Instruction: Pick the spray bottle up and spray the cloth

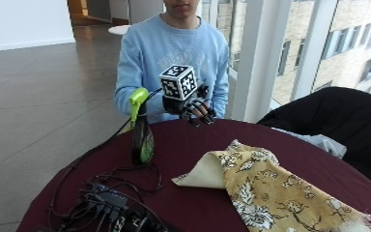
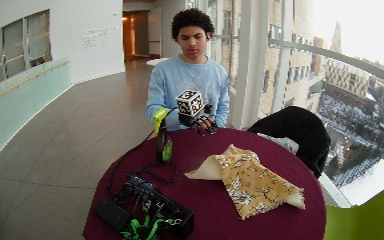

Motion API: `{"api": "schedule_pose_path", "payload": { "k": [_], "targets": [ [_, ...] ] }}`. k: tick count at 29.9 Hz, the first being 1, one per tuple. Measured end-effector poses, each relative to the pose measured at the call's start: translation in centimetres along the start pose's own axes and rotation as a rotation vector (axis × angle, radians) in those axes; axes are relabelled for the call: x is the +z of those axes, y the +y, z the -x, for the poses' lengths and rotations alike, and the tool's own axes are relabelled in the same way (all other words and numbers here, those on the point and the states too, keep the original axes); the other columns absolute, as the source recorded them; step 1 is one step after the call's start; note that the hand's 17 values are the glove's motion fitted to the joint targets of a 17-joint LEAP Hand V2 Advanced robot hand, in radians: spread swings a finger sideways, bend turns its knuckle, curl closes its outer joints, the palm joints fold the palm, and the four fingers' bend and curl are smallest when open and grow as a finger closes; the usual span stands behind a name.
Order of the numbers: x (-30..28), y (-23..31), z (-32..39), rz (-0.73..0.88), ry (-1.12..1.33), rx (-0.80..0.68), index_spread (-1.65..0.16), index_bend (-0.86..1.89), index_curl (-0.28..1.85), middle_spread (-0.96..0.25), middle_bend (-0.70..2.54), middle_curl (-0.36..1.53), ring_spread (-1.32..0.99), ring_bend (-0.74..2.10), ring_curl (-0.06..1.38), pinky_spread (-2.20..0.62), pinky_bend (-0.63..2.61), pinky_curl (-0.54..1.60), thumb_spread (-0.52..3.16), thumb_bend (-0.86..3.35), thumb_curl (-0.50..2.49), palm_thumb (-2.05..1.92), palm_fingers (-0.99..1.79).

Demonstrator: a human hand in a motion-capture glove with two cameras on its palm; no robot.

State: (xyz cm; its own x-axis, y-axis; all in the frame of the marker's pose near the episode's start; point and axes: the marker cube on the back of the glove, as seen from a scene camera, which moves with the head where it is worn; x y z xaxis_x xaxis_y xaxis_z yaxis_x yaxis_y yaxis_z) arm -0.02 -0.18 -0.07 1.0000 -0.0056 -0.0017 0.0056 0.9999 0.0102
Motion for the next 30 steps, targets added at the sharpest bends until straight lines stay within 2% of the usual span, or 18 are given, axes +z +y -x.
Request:
{"api": "schedule_pose_path", "payload": {
  "k": [8, 18, 30],
  "targets": [
    [-0.3, -0.3, 0.2, -0.011, 0.002, -0.004, -0.25, 0.42, 0.24, -0.03, 0.34, 0.19, 0.02, 0.17, 0.11, 0.19, 0.25, 0.16, 0.8, 0.38, 0.17, 0.59, 0.67],
    [-0.5, 0.6, 0.2, -0.029, -0.009, 0.008, -0.3, 0.38, 0.31, -0.03, 0.31, 0.25, 0.03, 0.16, 0.14, 0.22, 0.2, 0.21, 1.05, 0.33, 0.23, 0.62, 0.66],
    [-2.0, 8.0, -0.3, -0.163, -0.121, 0.093, -0.34, 0.24, 0.32, -0.03, 0.27, 0.3, 0.03, 0.19, 0.17, 0.24, 0.2, 0.26, 1.16, 0.26, 0.28, 0.65, 0.65]
  ]
}}
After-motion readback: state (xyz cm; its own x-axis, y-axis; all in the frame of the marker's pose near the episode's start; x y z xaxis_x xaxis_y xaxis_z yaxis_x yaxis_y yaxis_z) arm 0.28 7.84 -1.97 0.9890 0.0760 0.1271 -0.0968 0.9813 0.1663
